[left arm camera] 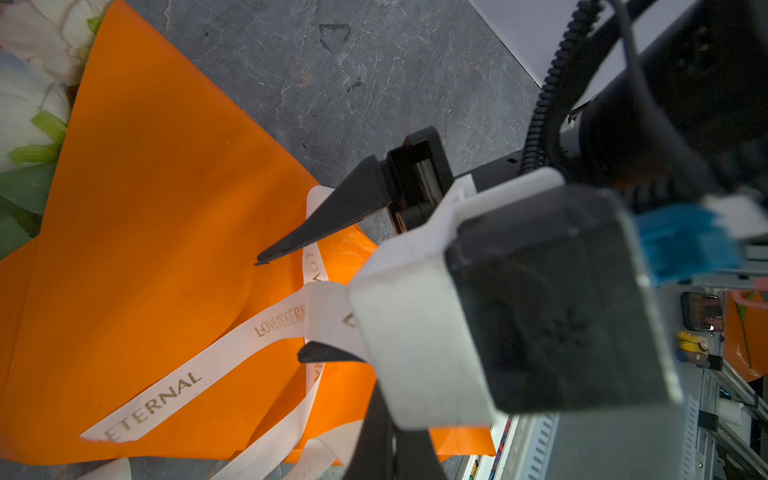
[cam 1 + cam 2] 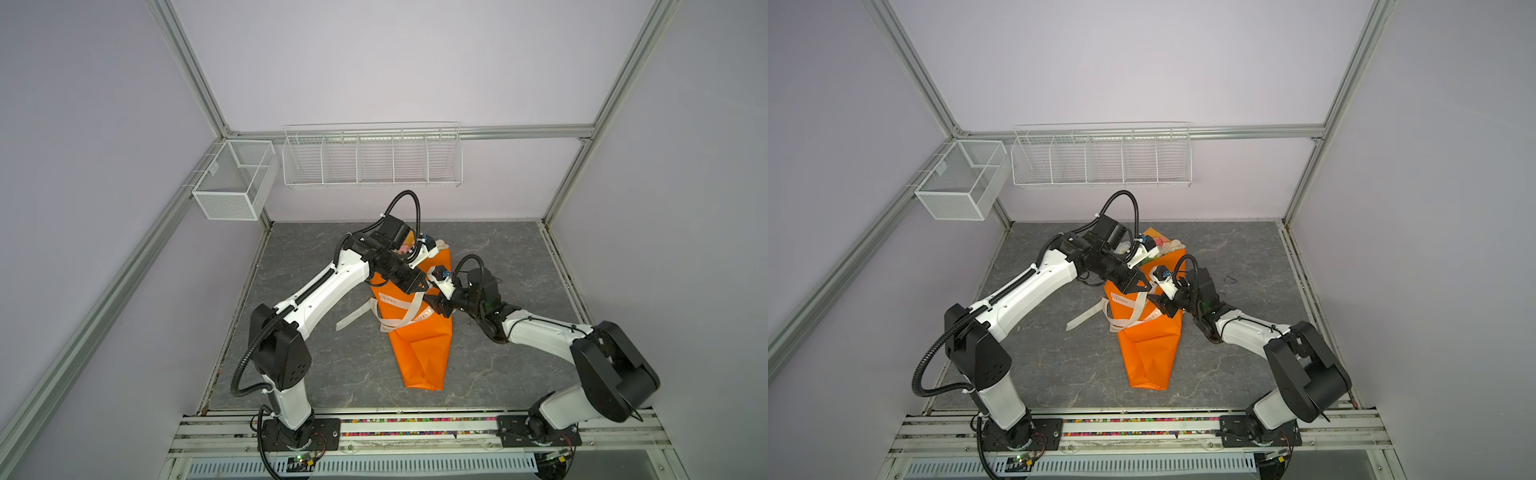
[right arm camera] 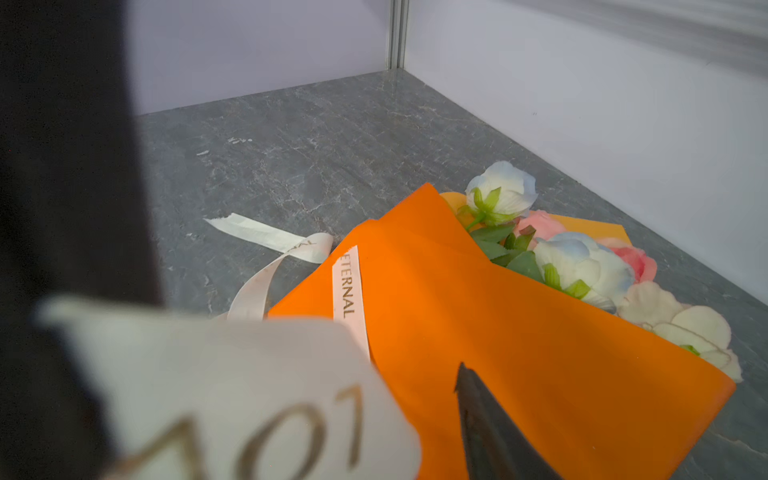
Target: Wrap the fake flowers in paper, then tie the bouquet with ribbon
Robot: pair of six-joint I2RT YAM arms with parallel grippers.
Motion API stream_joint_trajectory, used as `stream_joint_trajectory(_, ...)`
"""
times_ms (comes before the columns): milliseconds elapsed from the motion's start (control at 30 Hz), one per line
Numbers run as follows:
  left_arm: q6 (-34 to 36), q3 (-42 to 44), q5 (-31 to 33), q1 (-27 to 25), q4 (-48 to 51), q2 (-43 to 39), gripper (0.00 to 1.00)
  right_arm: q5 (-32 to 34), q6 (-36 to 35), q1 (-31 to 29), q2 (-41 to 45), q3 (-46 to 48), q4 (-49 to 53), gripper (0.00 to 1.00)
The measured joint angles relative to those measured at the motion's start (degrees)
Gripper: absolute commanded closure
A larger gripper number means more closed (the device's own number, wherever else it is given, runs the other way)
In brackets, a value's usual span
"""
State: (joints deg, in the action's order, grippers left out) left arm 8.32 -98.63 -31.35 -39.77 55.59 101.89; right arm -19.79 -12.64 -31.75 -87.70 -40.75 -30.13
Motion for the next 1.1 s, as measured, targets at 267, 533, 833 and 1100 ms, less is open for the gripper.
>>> stream_joint_trajectory(267,-2.9,3.0,4.2,3.2,-2.7,0.0,0.95,0.5,3.4,0.4,-1.4,-4.3,1.3,0.93)
stream_joint_trajectory(533,-8.7,1.7,20.3,7.9,-4.0,4.1,0.76,2.0,12.4,2.7,-3.3,-19.1,22.8,0.93)
stream_joint_trajectory(833,-9.6,5.0,21.2,7.4,-7.1,4.5,0.75,6.4,20.3,6.2,-19.3,-34.2,44.6,0.94)
stream_joint_trajectory(1100,-2.5,13.8,14.6,-1.0,-9.4,-1.6,0.63,5.6,22.8,6.9,-21.6,-36.9,50.4,0.93)
